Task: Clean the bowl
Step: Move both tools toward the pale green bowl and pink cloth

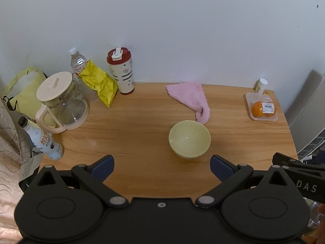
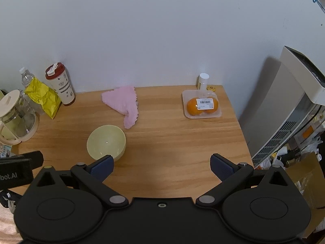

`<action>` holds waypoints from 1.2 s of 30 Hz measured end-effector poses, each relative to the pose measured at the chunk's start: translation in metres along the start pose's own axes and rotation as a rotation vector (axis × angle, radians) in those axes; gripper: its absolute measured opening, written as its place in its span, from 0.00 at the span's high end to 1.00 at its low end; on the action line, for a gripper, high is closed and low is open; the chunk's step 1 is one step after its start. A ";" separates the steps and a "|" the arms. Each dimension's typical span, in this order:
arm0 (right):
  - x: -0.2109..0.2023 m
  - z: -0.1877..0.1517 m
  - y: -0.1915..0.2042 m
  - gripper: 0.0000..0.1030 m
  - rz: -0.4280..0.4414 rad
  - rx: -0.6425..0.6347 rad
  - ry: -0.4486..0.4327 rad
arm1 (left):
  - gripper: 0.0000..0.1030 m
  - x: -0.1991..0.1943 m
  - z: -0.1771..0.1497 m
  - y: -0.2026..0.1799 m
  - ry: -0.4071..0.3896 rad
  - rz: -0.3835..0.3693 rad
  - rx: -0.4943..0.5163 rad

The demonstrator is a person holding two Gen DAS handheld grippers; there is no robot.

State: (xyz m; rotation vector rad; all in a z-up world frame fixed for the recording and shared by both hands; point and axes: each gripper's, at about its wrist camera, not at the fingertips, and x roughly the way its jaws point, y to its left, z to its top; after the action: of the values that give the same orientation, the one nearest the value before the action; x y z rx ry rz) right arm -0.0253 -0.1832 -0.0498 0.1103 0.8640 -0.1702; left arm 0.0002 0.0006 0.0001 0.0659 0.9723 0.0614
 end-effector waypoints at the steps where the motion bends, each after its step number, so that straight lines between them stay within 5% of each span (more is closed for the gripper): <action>1: 0.001 0.000 -0.001 0.00 0.003 0.000 0.005 | 0.00 0.000 0.000 0.000 0.001 0.006 -0.005; 6: 0.010 0.004 -0.011 0.00 -0.007 0.005 0.045 | 0.00 0.003 -0.001 -0.006 0.026 0.003 -0.002; 13: 0.000 -0.008 0.000 0.00 -0.011 -0.020 -0.029 | 0.00 0.005 -0.002 0.009 -0.001 -0.019 -0.024; 29: 0.001 0.012 0.001 0.00 -0.012 0.005 -0.048 | 0.00 0.005 0.007 -0.001 -0.028 -0.014 -0.038; 36: -0.009 0.018 0.003 0.00 0.061 0.000 -0.124 | 0.00 0.007 0.015 0.001 -0.033 -0.011 -0.035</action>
State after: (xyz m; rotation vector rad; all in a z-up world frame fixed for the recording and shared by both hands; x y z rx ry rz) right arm -0.0171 -0.1822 -0.0319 0.1253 0.7361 -0.1185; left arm 0.0165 0.0013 0.0027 0.0295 0.9386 0.0665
